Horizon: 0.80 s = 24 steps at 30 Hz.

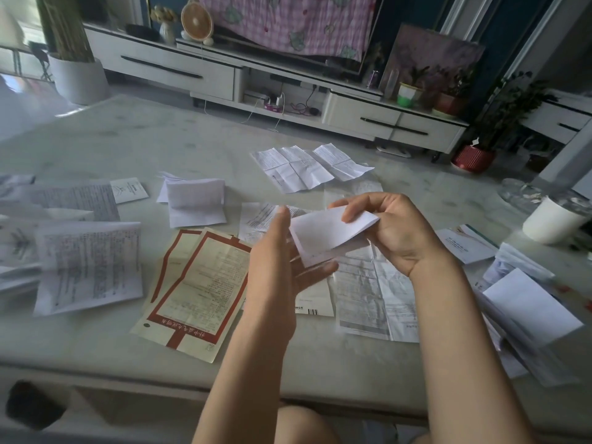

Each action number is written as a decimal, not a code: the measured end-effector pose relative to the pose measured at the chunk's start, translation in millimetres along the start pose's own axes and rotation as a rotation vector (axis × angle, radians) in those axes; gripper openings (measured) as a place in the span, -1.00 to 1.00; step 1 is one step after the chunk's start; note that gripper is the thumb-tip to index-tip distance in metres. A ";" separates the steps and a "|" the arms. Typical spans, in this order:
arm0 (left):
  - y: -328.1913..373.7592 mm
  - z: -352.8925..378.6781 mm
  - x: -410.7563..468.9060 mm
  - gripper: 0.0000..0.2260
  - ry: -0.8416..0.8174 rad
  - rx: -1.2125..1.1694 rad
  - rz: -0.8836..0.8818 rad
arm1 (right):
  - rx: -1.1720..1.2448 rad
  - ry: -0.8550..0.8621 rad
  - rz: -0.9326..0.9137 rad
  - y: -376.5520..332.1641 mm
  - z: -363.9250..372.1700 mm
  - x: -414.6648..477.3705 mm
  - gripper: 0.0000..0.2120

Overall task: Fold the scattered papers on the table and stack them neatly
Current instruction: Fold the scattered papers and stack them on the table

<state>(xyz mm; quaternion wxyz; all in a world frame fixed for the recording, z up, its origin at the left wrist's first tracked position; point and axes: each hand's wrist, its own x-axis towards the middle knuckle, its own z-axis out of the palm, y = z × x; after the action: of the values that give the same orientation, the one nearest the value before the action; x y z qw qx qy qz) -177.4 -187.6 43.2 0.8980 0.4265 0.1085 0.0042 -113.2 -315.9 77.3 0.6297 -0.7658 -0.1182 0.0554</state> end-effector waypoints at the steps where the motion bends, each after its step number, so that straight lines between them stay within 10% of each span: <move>1: -0.4 -0.4 -0.6 -0.75 -0.043 0.022 -0.020 | -0.011 -0.007 -0.023 0.0 1.2 0.6 -0.47; 12: -7.1 -1.3 1.5 -0.89 0.076 0.142 0.142 | -0.076 -0.143 0.106 0.8 1.8 1.5 -0.92; 24: -10.9 -10.0 10.5 -0.83 0.264 0.365 0.369 | -0.157 -0.181 0.040 1.3 18.0 4.4 -0.88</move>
<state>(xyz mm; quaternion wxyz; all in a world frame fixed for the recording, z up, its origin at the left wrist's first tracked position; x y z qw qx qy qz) -170.1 -185.8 26.8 0.7686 0.5893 0.1439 0.2033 -113.0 -297.9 72.7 0.5531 -0.8069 -0.1633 0.1276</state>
